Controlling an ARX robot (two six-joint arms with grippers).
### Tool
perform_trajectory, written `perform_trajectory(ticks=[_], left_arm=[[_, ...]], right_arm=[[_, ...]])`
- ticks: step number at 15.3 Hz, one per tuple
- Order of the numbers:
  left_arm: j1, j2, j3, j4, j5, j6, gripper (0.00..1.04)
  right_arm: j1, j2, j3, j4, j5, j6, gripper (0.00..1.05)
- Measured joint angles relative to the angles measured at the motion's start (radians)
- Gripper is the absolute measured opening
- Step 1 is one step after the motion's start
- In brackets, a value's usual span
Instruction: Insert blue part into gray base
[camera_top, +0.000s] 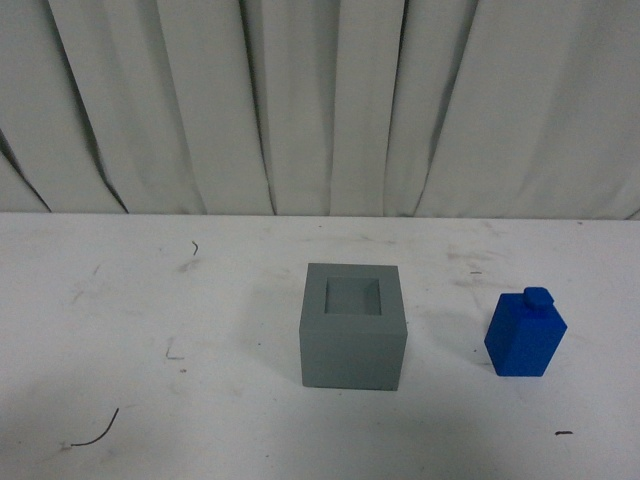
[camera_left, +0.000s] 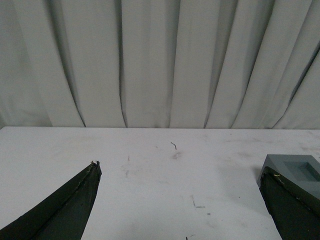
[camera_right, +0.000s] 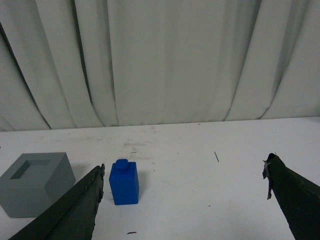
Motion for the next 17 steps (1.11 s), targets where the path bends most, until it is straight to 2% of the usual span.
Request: perform_trajectory(ticks=[17], left_arm=[[0.0,0.0,0.0,0.0,0.0,0.0,0.98]], right_arm=[[0.0,0.0,0.0,0.0,0.0,0.0,0.98]])
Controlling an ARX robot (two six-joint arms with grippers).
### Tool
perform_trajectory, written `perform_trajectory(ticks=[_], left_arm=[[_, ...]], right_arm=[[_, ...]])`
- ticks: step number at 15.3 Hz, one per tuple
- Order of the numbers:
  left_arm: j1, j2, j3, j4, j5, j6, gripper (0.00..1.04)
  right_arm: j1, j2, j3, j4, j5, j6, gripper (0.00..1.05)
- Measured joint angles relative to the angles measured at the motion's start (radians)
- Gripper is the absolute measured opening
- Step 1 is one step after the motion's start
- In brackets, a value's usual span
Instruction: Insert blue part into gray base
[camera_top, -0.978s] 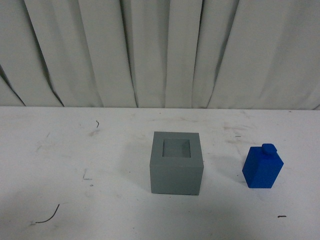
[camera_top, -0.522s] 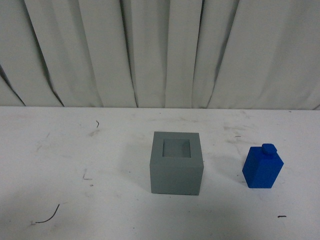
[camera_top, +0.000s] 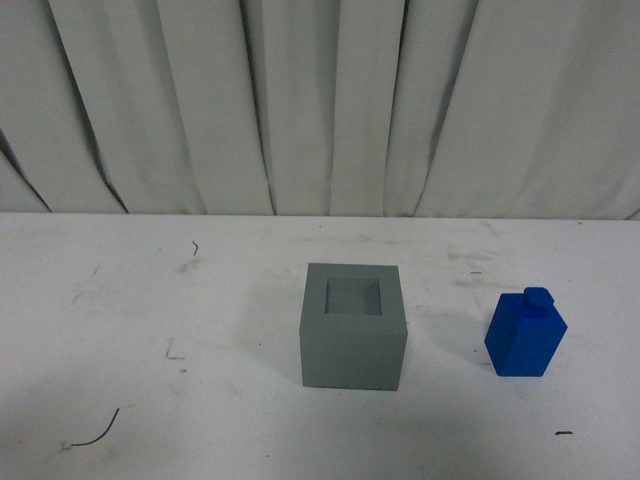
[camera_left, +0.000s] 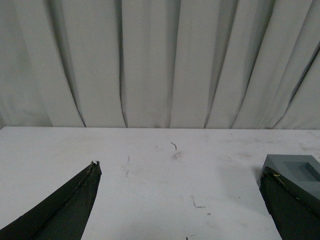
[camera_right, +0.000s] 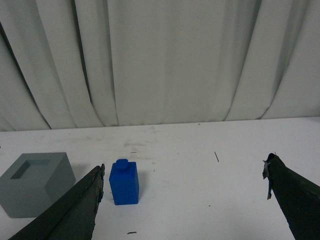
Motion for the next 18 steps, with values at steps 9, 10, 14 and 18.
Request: perform_trajectory(ticks=[9,10,14,18], left_arm=[[0.0,0.0,0.0,0.0,0.0,0.0,0.98],[0.0,0.0,0.0,0.0,0.0,0.0,0.98],[0.0,0.0,0.0,0.0,0.0,0.0,0.98],[0.0,0.0,0.0,0.0,0.0,0.0,0.98]], right_arm=[[-0.103,0.673,0.149,0.613,0.048,0.054,0.98],[-0.113,0.896,0.259,0.782,-0.004,0.053,0.98],[-0.077,1.555,0.69,0.907,-0.138,-0.009,0.98],[-0.039,1.788,0.897,0.755,-0.482,-0.246,0.98]])
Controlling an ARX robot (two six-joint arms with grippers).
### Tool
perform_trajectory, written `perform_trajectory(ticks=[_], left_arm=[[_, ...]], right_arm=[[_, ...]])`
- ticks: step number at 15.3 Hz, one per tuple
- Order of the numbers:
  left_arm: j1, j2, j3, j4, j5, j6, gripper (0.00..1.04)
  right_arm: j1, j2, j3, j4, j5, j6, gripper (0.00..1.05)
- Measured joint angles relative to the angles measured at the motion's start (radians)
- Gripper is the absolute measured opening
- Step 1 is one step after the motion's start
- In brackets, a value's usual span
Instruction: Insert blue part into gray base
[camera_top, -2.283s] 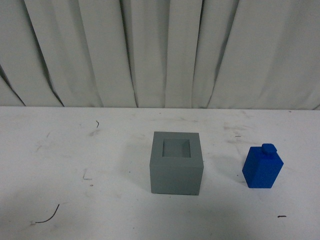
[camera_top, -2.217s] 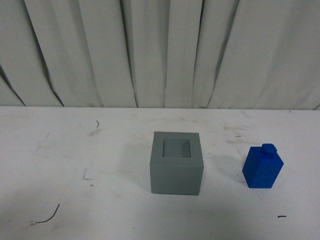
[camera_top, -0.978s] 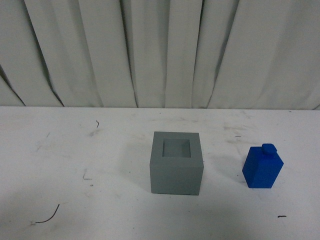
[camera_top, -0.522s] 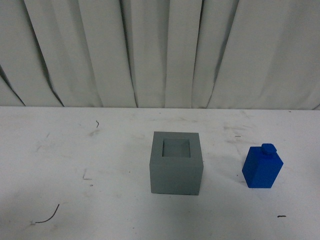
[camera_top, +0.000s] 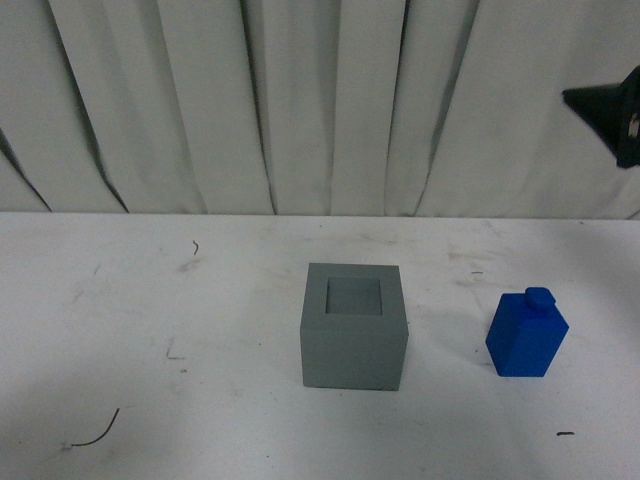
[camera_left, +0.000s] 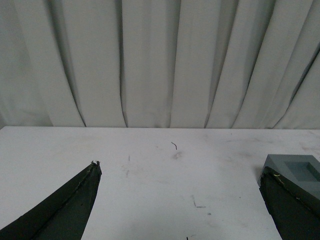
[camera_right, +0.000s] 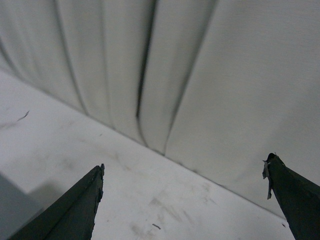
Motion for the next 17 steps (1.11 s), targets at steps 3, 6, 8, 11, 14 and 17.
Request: perform_trajectory(ticks=[3,6,8,11,14,17], left_arm=[[0.0,0.0,0.0,0.0,0.0,0.0,0.98],[0.0,0.0,0.0,0.0,0.0,0.0,0.98],[0.0,0.0,0.0,0.0,0.0,0.0,0.98],[0.0,0.0,0.0,0.0,0.0,0.0,0.98],[0.0,0.0,0.0,0.0,0.0,0.0,0.98],[0.0,0.0,0.0,0.0,0.0,0.0,0.98]], right_arm=[[-0.003,0.022,0.115,-0.346,-0.3,-0.383,0.98],[-0.015,0.122,0.312,-0.89,-0.363,-0.848,0.98],[-0.014,0.202,0.429,-1.186,-0.302,-1.132,0.98],[0.022,0.306,0.576,-1.429,-0.215,-1.36,0.98],[0.061,0.403,0.678,-1.538,-0.11,-1.457,0.98],[0.08,0.483,0.752,-1.615,0.007,-1.482,0.98]])
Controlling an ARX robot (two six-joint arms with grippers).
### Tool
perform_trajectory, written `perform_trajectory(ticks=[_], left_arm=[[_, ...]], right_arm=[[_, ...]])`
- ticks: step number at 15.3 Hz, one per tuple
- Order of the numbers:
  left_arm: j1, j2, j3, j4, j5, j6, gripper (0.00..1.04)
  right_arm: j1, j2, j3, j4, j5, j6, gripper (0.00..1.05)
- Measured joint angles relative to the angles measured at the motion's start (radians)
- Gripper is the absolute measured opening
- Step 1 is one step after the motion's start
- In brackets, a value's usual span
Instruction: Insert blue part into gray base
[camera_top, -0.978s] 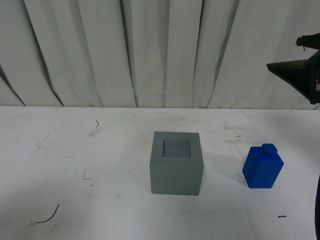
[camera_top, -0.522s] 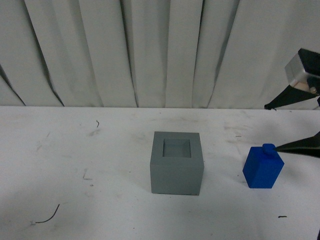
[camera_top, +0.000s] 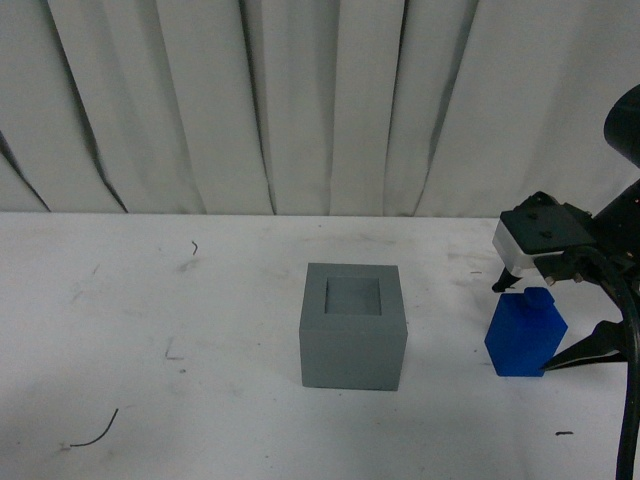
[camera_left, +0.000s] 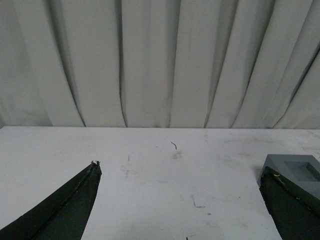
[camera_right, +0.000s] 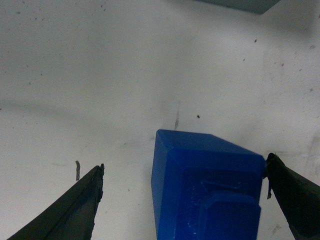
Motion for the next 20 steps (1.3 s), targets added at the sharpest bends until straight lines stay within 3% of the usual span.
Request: perform_trajectory(ticks=[3,6,10,11,17,20], left_arm=[[0.0,0.0,0.0,0.0,0.0,0.0,0.98],[0.0,0.0,0.0,0.0,0.0,0.0,0.98],[0.0,0.0,0.0,0.0,0.0,0.0,0.98],[0.0,0.0,0.0,0.0,0.0,0.0,0.98],[0.0,0.0,0.0,0.0,0.0,0.0,0.98],[0.0,0.0,0.0,0.0,0.0,0.0,0.98]], right_arm=[[0.009,0.044,0.063,-0.051,0.117,-0.003,0.98],[0.013,0.053,0.081,-0.055,0.143,-0.003,0.98],[0.018,0.054,0.087,-0.066,0.135,-0.003,0.54],[0.018,0.054,0.089,-0.067,0.135,-0.003,0.48],[0.01,0.018,0.087,-0.095,0.092,0.033,0.47],[0.026,-0.109,0.106,-0.214,0.042,0.086,0.47]])
